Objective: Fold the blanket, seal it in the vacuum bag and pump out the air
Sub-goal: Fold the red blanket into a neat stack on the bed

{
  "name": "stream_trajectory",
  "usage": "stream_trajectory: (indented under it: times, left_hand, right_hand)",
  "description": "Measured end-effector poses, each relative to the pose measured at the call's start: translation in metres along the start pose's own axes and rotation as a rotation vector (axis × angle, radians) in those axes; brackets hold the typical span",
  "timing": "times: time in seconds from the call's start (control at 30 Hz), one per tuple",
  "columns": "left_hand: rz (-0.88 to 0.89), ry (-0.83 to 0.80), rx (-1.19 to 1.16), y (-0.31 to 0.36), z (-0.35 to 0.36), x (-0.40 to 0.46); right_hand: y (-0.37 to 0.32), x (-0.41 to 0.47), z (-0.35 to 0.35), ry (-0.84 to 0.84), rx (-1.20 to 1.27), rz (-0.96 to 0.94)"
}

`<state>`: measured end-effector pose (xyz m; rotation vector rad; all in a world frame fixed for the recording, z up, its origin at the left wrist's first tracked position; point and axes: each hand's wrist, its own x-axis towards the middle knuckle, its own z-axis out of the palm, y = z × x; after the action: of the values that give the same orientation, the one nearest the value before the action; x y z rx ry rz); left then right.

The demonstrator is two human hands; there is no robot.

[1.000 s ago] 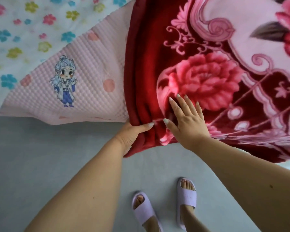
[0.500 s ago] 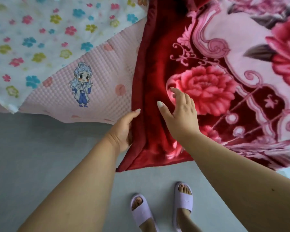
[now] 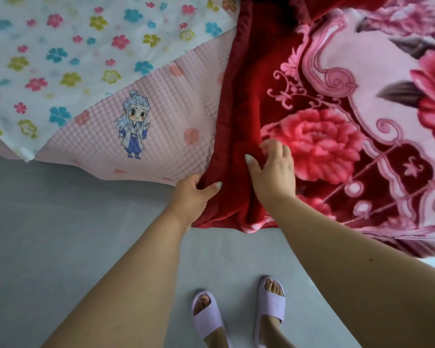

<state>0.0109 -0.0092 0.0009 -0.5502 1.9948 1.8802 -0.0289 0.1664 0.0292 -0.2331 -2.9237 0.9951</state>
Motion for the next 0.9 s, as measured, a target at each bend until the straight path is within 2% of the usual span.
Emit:
stream_trajectory:
  times: [0.1, 0.17, 0.2, 0.27, 0.3, 0.37, 0.47, 0.6, 0.67, 0.8, 0.83, 0.9]
  left_hand:
    - [-0.016, -0.090, 0.085, -0.008, 0.006, -0.005]
    - [-0.011, -0.046, 0.254, -0.018, 0.013, -0.008]
    - [0.002, -0.013, 0.329, -0.021, 0.017, -0.009]
    - [0.055, -0.006, 0.370, -0.021, 0.024, -0.009]
    - [0.077, -0.025, 0.365, -0.018, 0.027, -0.009]
    - [0.095, -0.043, 0.369, -0.011, 0.032, -0.011]
    - [0.057, -0.084, 0.198, -0.002, 0.037, -0.023]
    - [-0.238, -0.276, -0.079, -0.013, 0.042, -0.057]
    - [-0.271, -0.321, -0.088, -0.018, 0.045, -0.070]
    - [-0.146, -0.247, 0.142, 0.007, 0.060, -0.080]
    - [-0.168, -0.259, 0.105, 0.017, 0.064, -0.083]
    - [-0.352, -0.343, -0.080, 0.035, 0.072, -0.091]
  right_hand:
    - [-0.002, -0.018, 0.019, -0.357, -0.198, -0.086]
    - [0.010, -0.020, 0.021, -0.480, -0.160, -0.054]
    - [0.015, -0.021, 0.017, -0.462, -0.078, -0.068]
    - [0.026, -0.029, 0.009, -0.290, 0.102, -0.115]
    - [0.032, -0.035, 0.004, -0.185, 0.177, -0.094]
    - [0.043, -0.053, -0.003, -0.061, 0.305, 0.066]
    - [0.050, -0.082, -0.004, -0.082, 0.390, 0.235]
    - [0.044, -0.097, -0.012, -0.128, 0.478, 0.231]
    - [0.044, -0.105, -0.017, -0.107, 0.486, 0.292]
    - [0.037, -0.133, -0.028, -0.003, 0.440, 0.514]
    - [0.033, -0.140, -0.032, 0.010, 0.439, 0.520]
    - [0.025, -0.157, -0.044, 0.051, 0.464, 0.459]
